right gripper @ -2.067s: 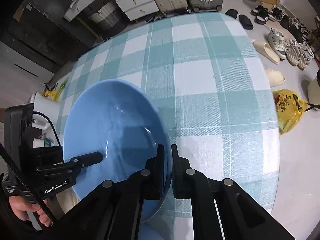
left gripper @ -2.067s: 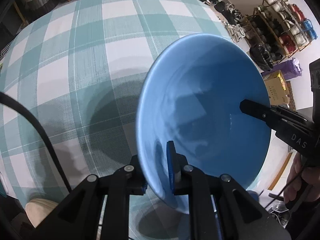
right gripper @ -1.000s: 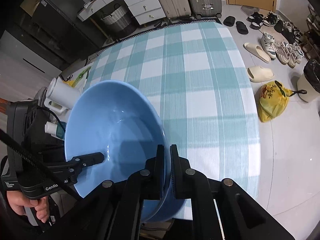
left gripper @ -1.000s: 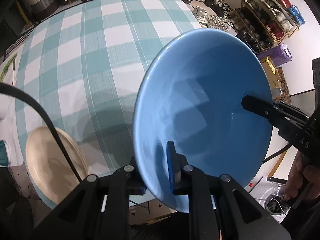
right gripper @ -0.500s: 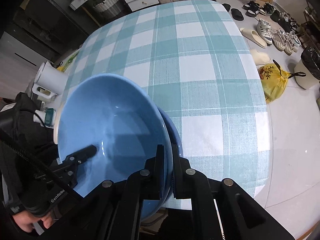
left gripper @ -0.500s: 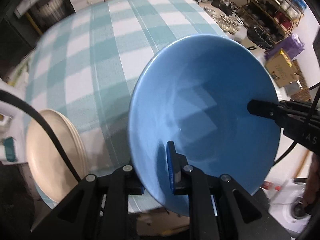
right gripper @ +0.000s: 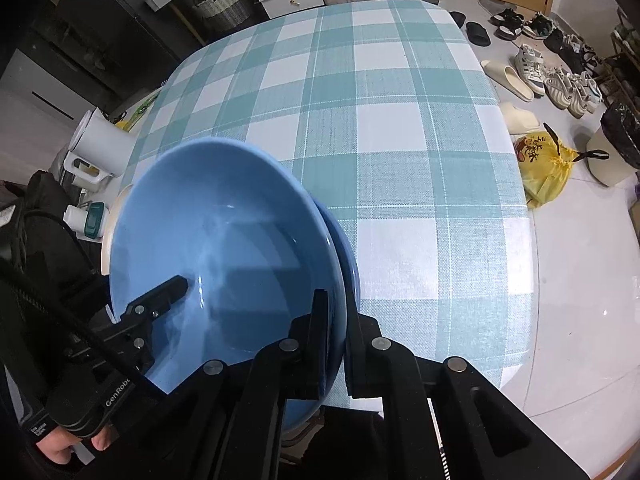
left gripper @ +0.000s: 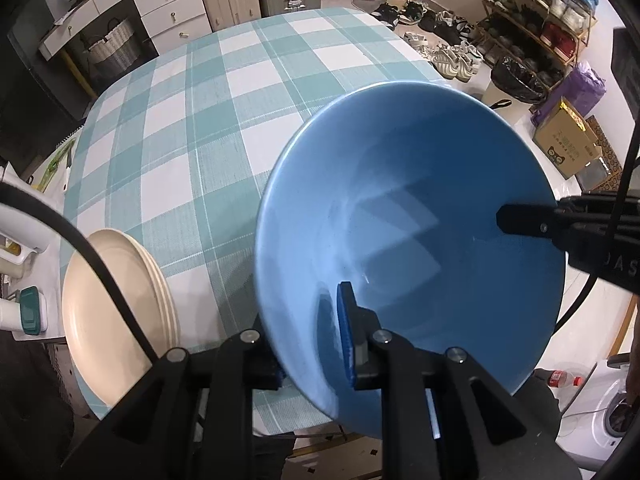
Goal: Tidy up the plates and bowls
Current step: 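Lift and carry the bowl with both grippers toward the nested bowls, then lower the bowl into the nested blue bowls and open both grippers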
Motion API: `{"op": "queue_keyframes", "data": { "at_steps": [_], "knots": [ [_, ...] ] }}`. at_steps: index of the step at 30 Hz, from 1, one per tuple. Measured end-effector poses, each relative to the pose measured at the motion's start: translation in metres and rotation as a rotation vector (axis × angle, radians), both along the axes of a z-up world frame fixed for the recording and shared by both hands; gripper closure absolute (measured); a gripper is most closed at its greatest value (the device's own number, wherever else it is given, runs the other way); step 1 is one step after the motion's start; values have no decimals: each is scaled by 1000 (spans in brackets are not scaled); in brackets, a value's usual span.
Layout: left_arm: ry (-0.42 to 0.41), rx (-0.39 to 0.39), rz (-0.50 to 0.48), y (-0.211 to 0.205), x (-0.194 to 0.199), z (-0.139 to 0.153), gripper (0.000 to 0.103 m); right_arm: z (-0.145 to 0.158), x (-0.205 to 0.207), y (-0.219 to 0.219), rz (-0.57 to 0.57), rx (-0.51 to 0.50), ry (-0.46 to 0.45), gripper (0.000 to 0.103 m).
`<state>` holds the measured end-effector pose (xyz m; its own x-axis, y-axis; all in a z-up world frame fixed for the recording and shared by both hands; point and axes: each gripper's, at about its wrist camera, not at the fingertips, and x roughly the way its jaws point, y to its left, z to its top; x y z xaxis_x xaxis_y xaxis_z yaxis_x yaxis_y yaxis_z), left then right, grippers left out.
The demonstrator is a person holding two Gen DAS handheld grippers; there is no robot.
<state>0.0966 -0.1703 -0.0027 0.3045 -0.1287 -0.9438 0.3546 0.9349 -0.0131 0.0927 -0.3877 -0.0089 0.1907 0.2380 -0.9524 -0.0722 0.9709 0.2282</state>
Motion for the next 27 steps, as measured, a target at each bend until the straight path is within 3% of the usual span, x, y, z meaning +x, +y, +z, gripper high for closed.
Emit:
{"op": "queue_keyframes", "data": {
  "at_steps": [11,16,21,27],
  "knots": [
    [-34,28,-16,-4,-14,-2,85,8,-7,1,4,-38,10,97],
    [-157,154,-21,-9,-26,1,79,7,-8,1,-3,-64,-12,97],
    [-141,112,-17,-2,-24,-4,78,6,-10,5,10,-74,-24,97],
    [-156,120,-32,-4,-30,-4,78,6,-11,5,10,-63,-21,97]
  ]
}}
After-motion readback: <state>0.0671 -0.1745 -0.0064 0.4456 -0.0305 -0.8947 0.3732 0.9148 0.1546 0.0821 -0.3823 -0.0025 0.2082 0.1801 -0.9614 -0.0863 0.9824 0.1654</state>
